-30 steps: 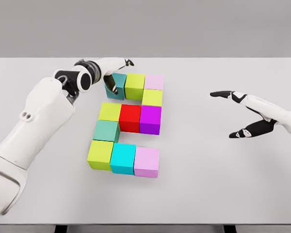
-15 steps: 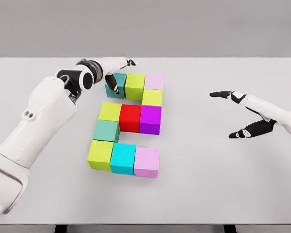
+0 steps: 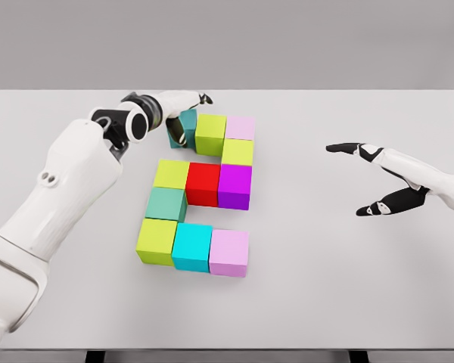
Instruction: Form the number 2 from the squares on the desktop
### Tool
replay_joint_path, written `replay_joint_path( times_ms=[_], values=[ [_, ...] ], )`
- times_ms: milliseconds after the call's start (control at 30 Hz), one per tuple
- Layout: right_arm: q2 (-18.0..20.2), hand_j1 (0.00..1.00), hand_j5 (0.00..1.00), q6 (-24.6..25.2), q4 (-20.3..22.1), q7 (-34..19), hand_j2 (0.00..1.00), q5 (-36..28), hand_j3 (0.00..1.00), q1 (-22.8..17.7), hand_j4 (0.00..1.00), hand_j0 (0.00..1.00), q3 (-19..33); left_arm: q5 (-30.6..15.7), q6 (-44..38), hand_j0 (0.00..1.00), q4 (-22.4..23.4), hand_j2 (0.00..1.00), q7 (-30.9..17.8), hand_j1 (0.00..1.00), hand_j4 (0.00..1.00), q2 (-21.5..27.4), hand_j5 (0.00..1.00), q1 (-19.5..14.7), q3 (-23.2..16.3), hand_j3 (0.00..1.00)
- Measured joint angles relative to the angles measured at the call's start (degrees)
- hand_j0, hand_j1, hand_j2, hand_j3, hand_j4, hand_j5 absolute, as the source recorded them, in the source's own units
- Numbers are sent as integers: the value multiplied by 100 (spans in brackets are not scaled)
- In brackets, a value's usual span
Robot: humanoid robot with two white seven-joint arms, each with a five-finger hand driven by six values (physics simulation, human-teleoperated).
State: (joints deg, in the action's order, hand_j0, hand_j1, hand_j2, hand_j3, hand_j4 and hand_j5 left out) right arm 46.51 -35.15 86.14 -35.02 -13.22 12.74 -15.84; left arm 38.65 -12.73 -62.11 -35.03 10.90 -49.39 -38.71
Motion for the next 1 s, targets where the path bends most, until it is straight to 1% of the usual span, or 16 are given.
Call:
replay_joint_path(
  times_ms=[500, 800, 1000],
  values=[
    [0, 100, 100, 0, -7, 0, 100, 5, 100, 0, 100, 100, 1, -201, 124, 97, -42, 97, 0, 97, 97, 180, 97, 26, -8, 97],
    [3, 100, 100, 0, -1, 0, 100, 4, 100, 0, 100, 100, 4, -230, 121, 97, -286, 97, 0, 97, 97, 335, 97, 176, -6, 97],
    [8, 100, 100, 0, -4, 0, 100, 0, 100, 0, 100, 100, 62, -284, 116, 97, -406, 97, 0, 97, 97, 422, 97, 193, -5, 97]
  ],
)
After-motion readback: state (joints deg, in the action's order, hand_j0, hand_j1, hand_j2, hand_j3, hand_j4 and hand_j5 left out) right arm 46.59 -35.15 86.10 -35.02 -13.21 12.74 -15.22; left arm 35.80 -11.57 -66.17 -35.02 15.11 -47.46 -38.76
